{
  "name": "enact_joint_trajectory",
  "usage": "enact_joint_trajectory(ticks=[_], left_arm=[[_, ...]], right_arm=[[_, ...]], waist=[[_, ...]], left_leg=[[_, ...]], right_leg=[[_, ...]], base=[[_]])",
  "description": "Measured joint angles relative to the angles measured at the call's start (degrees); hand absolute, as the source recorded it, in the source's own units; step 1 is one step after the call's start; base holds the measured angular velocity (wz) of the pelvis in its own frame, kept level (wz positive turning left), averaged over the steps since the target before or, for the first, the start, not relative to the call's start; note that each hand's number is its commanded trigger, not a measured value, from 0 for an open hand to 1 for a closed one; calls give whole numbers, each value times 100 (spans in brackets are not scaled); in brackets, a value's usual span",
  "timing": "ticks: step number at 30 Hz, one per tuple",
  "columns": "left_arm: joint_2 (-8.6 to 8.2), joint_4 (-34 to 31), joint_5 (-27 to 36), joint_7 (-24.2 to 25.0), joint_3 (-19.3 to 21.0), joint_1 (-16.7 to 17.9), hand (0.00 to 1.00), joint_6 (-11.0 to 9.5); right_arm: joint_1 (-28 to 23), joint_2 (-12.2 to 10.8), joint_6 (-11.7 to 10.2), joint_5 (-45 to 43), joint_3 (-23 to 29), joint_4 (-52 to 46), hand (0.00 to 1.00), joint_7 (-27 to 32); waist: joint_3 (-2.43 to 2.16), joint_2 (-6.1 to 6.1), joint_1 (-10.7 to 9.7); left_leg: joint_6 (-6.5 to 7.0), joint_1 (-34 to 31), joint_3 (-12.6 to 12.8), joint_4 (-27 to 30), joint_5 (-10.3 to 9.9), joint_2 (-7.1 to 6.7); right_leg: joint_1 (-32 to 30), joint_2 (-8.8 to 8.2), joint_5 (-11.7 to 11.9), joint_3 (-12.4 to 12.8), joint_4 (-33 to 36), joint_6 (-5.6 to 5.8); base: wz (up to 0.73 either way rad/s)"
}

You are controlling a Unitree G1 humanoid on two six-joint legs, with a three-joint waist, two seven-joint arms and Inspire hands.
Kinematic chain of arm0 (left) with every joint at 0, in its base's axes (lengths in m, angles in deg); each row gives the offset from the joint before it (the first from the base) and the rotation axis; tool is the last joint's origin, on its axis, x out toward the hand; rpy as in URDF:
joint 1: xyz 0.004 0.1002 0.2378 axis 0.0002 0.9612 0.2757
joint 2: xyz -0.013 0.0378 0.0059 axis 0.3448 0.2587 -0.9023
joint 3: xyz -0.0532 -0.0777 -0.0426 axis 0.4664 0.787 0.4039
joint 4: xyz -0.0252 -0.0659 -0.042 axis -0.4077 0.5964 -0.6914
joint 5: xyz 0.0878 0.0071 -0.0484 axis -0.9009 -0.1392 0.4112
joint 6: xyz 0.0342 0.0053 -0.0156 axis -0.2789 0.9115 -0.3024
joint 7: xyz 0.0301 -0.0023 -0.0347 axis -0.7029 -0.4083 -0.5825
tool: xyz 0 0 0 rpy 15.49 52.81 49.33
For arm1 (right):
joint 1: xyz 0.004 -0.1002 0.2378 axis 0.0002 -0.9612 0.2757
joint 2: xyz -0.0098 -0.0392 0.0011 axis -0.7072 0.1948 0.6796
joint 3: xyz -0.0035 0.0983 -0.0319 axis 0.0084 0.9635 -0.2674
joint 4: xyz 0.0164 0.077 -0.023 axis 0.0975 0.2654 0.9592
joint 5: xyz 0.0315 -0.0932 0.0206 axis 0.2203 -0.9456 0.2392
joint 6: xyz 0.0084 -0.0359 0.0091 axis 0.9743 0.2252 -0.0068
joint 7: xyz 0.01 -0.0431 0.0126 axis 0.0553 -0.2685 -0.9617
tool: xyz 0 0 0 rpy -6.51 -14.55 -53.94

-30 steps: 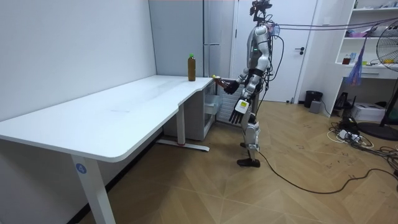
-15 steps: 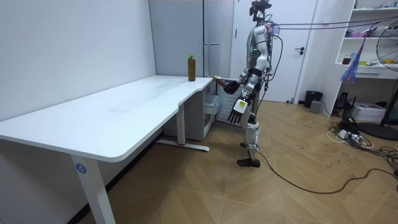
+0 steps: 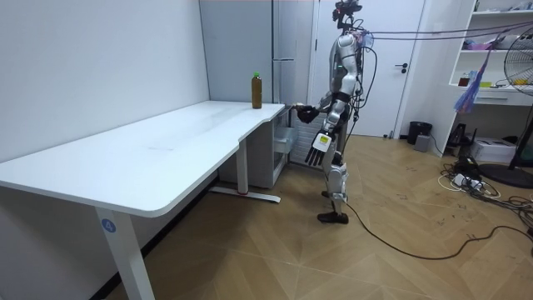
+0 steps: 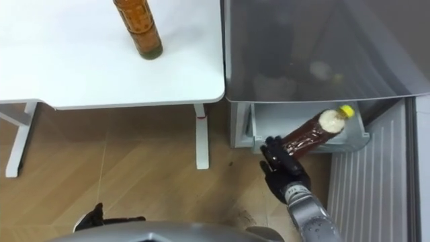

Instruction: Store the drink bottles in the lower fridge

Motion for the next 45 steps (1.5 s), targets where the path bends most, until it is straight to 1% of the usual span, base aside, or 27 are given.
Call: enact_joint_trajectory(ticks=[4,7,9,12,13,20,23,24,25,29,32,33,35,37,38,40,41,42,43,44,45], left_arm=[[1,17,0,-86,-71,-23,0,-1],[-4,98,1,-92,-107,-39,0,-1],[-8,107,3,-93,-152,-37,0,-1],[-21,158,2,-89,-211,-41,0,0],[-25,167,0,-86,-211,-41,0,0],[-22,204,1,-88,-220,-73,0,2],[-8,205,-4,-66,-208,-97,0,0],[8,199,-8,-50,-204,-97,0,0],[18,195,-14,-30,-178,-93,0,0],[54,199,-14,62,-110,-113,0,-1],[89,197,2,83,-110,-125,0,-1],[107,200,3,88,-113,-146,0,0],[147,200,-5,104,-140,-200,0,19],[165,192,-4,157,-164,-215,0,51],[176,191,-4,167,-166,-216,0,60],[207,189,0,230,-180,-274,0,126],[217,192,-2,252,-184,-311,0,153],[243,199,-5,304,-199,-383,0,203],[261,213,-3,355,-214,-448,0,257],[261,212,-2,367,-218,-469,0,273],[259,211,-7,406,-222,-490,0,281]], right_arm=[[0,-9,-123,617,1,5,100,0],[0,-20,-192,693,0,42,100,-3],[0,-20,-210,746,0,76,100,-12],[0,-22,-211,850,-3,212,100,-14],[0,-23,-211,850,-5,258,100,-14],[27,-27,-218,852,-9,270,100,-22],[148,-12,-222,843,-10,272,100,-22],[218,-11,-223,827,-11,314,100,-33],[291,-11,-223,790,-11,406,100,-72],[590,-8,-223,771,-14,716,100,-174],[724,-3,-217,775,-18,849,100,-191],[842,21,-215,777,-18,963,100,-193],[995,75,-212,775,-16,1115,100,-214],[1254,150,-133,777,-2,1412,100,-254],[1315,158,-103,779,28,1465,100,-257],[1710,161,-43,803,165,1792,100,-280],[1825,161,-25,815,214,1901,100,-288],[2003,174,-4,879,282,2100,100,-315],[2092,179,24,981,388,2244,100,-331],[2124,188,33,1019,425,2312,100,-336],[2158,218,32,1027,451,2409,100,-360]], waist=[[8,10,-5],[20,25,-6],[25,63,-6],[-1,105,-3],[-3,108,-2],[8,87,-2],[14,73,1],[31,46,1],[39,15,12],[37,-31,32],[35,-30,39],[22,-18,33],[27,-24,18],[30,-30,42],[29,-28,45],[22,-11,44],[20,-7,46],[23,4,67],[26,8,125],[23,14,153],[30,33,195]], left_leg=[[1,25,7,1,1,0],[5,33,7,0,-2,-1],[5,31,5,-1,-2,-1],[7,30,-5,1,-1,-1],[8,29,-5,2,1,-1],[8,10,-5,1,1,-5],[9,-105,-6,5,2,-8],[13,-120,-8,7,4,-8],[13,-122,-9,12,4,-8],[13,-229,-14,38,4,-11],[13,-320,-45,79,4,-11],[13,-393,-72,90,5,-11],[15,-477,-155,93,6,-14],[16,-528,-200,98,7,-15],[16,-562,-201,107,7,-16],[17,-728,-226,149,7,-16],[17,-792,-255,175,7,-16],[18,-883,-334,208,8,-19],[18,-929,-355,213,10,-20],[19,-956,-365,222,10,-20],[19,-994,-405,224,10,-23]], right_leg=[[15,-3,0,-4,22,0],[5,-4,-6,0,0,9],[-6,-2,-6,5,2,9],[-4,-2,-6,3,4,9],[-7,-2,-6,3,4,9],[-29,-5,-10,10,-7,14],[-107,-10,-10,4,7,14],[-114,-10,-9,-1,7,12],[-112,-11,-9,-10,4,12],[-207,-17,-8,-28,1,13],[-239,-19,-7,-75,1,12],[-303,-25,-5,-106,17,9],[-352,-28,0,-178,19,2],[-409,-26,2,-188,25,-1],[-434,-26,2,-189,25,-1],[-583,-27,12,-192,45,-13],[-637,-27,13,-195,64,-16],[-724,-28,14,-219,104,-17],[-758,-28,14,-234,101,-18],[-773,-28,15,-247,103,-18],[-792,-31,15,-302,103,-18]], base=[[0],[0],[0],[0],[0],[0],[1],[4],[4],[2],[8],[13],[14],[3],[0],[0],[7],[8],[8],[9],[13]])
